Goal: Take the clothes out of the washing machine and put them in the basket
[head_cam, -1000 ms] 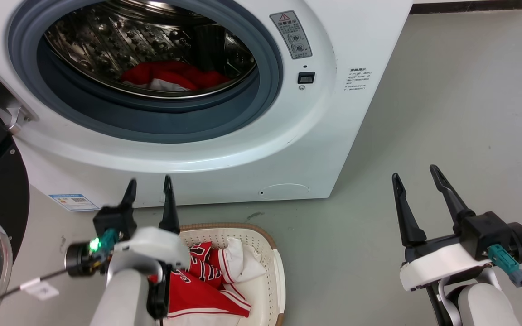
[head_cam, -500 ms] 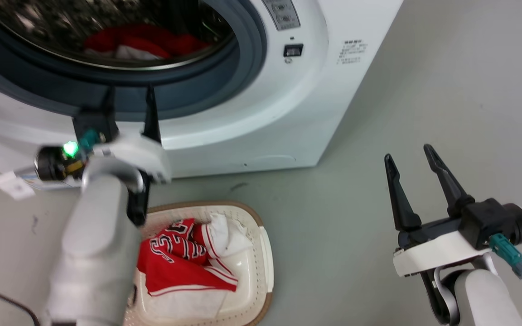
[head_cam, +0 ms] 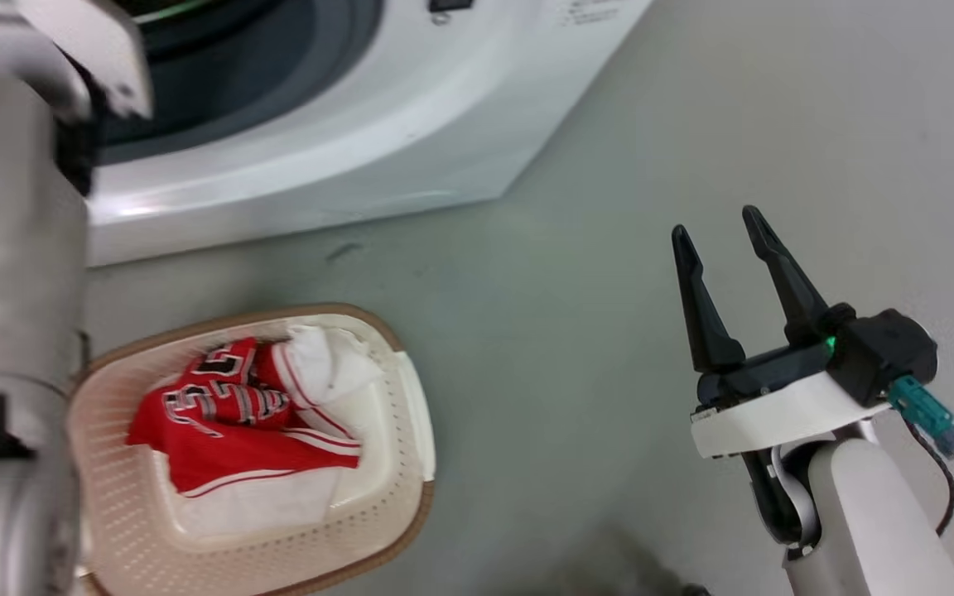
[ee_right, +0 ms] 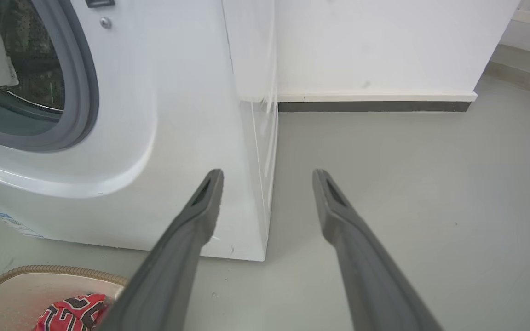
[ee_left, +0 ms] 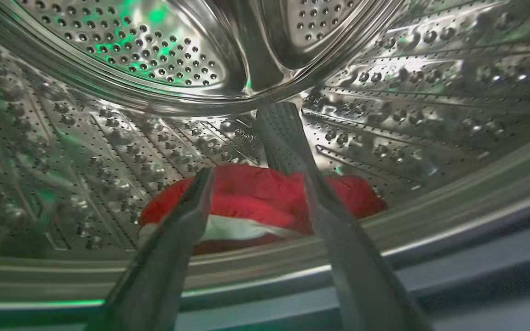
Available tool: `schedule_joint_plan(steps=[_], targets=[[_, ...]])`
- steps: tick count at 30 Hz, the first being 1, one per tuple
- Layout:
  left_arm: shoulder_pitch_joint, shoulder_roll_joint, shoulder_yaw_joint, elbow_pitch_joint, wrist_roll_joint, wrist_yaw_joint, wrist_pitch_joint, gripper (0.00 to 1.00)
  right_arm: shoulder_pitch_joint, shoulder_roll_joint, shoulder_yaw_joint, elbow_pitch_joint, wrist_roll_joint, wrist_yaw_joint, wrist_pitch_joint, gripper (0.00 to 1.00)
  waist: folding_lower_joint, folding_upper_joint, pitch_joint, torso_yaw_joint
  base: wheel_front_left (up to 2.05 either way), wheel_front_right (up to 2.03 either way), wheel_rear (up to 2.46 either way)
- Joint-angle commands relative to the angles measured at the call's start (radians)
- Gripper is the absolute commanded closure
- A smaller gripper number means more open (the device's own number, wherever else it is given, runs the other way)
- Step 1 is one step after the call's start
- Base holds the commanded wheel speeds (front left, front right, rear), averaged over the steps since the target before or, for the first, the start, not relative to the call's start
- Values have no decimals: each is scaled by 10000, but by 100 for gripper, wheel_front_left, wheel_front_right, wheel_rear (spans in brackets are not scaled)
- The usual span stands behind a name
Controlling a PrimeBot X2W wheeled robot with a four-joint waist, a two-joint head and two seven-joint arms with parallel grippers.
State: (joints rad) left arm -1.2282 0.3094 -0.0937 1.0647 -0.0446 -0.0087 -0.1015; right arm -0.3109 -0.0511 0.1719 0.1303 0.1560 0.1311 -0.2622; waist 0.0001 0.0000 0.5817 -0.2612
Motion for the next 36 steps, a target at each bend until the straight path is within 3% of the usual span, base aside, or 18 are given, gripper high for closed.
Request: schedule_joint_plan(steps=[1, 17, 28, 29, 30, 31, 36], targets=[[-323, 170, -79, 144, 140, -60, 226, 0, -242, 15, 25, -54, 135, -7, -30, 0, -1, 0, 511, -503, 0, 0, 0], [-3360, 2037, -1118, 1684, 1029, -636, 5074, 0, -384, 20, 827, -134, 1151, -7, -31, 0, -1, 0, 1666, -1932, 0, 0, 0], [-3472, 2361, -1109, 2092, 797, -516, 7835, 0, -274, 18, 1063, -186, 1271, -7, -32, 0, -1, 0, 1865, -2176, 0, 0, 0], [-3431, 2341, -1108, 2109, 786, -488, 7979, 45, -265, 18, 1075, -188, 1264, -7, -32, 0, -1, 0, 1872, -2176, 0, 0, 0], [-3411, 2327, -1083, 2085, 724, -423, 8042, 63, -269, 17, 1076, -186, 1264, -7, -32, 0, -1, 0, 1881, -2174, 0, 0, 0], [-3375, 2316, -1085, 2032, 703, -379, 8061, 100, -283, 17, 1087, -184, 1272, -7, -32, 0, -1, 0, 1885, -2171, 0, 0, 0], [-3167, 2307, -1010, 1502, 532, 21, 7644, 100, -339, 17, 1162, -171, 1297, -7, -32, 0, -1, 0, 1831, -2142, 0, 0, 0]])
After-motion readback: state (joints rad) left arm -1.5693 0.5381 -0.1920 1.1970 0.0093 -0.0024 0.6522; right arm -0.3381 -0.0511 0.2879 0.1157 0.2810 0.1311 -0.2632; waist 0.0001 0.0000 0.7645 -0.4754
